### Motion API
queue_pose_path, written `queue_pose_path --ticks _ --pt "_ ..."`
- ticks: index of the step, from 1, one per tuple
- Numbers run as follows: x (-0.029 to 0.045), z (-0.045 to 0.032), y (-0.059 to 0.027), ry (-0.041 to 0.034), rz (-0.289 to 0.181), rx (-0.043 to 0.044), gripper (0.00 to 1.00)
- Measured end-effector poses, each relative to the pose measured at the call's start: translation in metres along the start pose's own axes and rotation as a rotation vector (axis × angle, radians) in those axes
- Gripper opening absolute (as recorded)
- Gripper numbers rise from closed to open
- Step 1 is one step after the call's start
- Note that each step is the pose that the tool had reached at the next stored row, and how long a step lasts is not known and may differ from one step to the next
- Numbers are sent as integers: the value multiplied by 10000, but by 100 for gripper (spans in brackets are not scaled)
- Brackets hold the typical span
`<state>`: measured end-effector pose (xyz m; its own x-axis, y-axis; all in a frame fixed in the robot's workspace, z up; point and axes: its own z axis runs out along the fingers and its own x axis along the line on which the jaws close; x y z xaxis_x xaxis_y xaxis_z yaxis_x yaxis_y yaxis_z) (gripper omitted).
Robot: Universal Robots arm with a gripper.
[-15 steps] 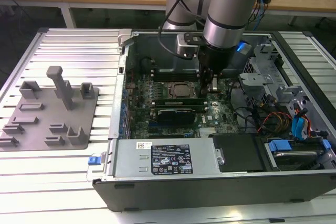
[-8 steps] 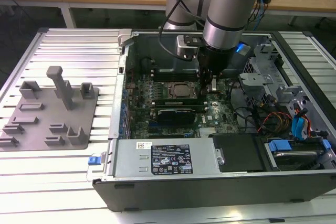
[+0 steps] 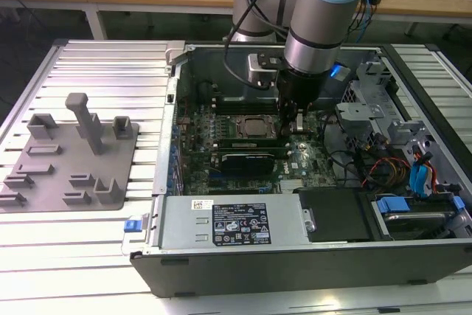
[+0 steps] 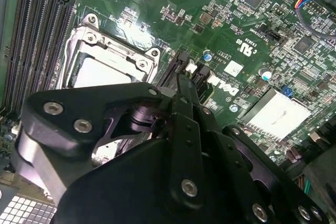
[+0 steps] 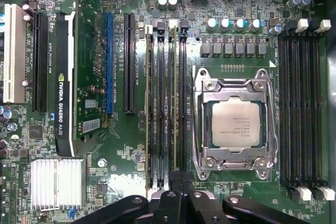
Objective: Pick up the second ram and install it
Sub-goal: 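Press down the second ram until it locks into place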
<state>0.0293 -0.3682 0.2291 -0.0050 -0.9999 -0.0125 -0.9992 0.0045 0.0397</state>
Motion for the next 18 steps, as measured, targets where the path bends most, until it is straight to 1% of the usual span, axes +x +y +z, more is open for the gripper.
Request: queue_pose_path --ticks 1,2,3,5,6,8,9,10,13,14,17,18 --pt "-2 -26 1 -13 0 2 8" --pt "-1 -70 3 2 1 0 8" --pt "-1 -94 4 4 1 0 8" --pt "-1 -94 4 2 0 0 8" --pt "0 -95 42 6 -1 -1 8" --pt "-1 -90 133 4 -1 6 8" --pt "0 -88 195 3 0 9 8" --pt "-1 -84 288 4 0 12 8" --pt "-5 -76 488 5 0 13 8" --pt "-7 -71 577 1 -1 15 8" --pt "-6 -61 799 3 0 13 8" --pt "-6 -60 815 2 -1 14 8"
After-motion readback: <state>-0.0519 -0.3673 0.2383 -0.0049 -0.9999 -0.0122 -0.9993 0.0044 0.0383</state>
